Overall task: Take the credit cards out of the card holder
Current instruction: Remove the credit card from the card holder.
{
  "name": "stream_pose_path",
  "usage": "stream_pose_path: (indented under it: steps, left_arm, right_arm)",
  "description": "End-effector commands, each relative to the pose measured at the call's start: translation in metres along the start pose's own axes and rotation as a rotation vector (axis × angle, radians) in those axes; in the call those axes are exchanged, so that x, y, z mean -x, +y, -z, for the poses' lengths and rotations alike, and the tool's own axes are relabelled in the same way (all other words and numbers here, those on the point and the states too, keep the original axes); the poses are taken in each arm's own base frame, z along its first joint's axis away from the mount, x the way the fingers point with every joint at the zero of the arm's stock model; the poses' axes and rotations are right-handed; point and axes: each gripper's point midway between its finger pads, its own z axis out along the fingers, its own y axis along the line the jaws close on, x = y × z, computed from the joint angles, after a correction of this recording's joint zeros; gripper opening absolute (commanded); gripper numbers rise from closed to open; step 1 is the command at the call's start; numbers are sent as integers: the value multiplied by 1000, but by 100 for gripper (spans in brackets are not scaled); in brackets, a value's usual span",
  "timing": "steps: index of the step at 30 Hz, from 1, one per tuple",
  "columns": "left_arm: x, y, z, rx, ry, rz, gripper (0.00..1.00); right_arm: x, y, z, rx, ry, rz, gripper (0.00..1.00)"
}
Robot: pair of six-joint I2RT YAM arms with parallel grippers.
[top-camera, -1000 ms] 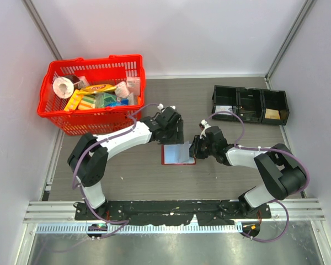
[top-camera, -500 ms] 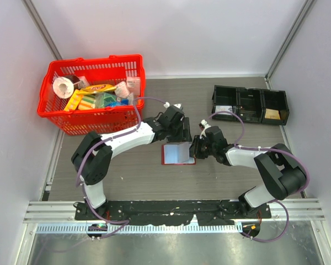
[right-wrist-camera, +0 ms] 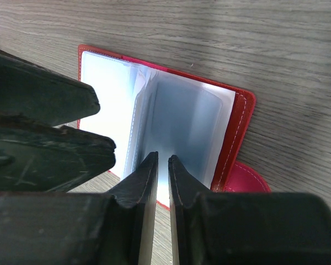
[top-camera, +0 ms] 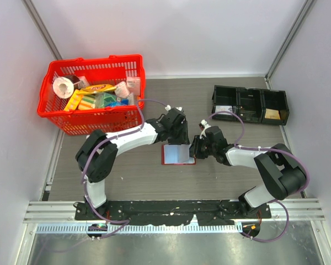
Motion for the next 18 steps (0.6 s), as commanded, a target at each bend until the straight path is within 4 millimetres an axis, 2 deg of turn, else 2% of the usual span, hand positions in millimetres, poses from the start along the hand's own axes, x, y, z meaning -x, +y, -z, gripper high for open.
stream_pose_path:
  steps: [1, 8, 18]
  left_arm:
    - [6, -9, -3, -20, -13, -18, 47]
    - [-2, -1, -10, 12, 8, -22, 44]
    - [-6, 4, -7, 20, 12, -17, 37]
  right_arm:
    - [11, 7, 1, 19, -25, 28, 18]
    - [12, 7, 1, 19, -28, 26, 18]
    - [11, 7, 1, 19, -26, 25, 18]
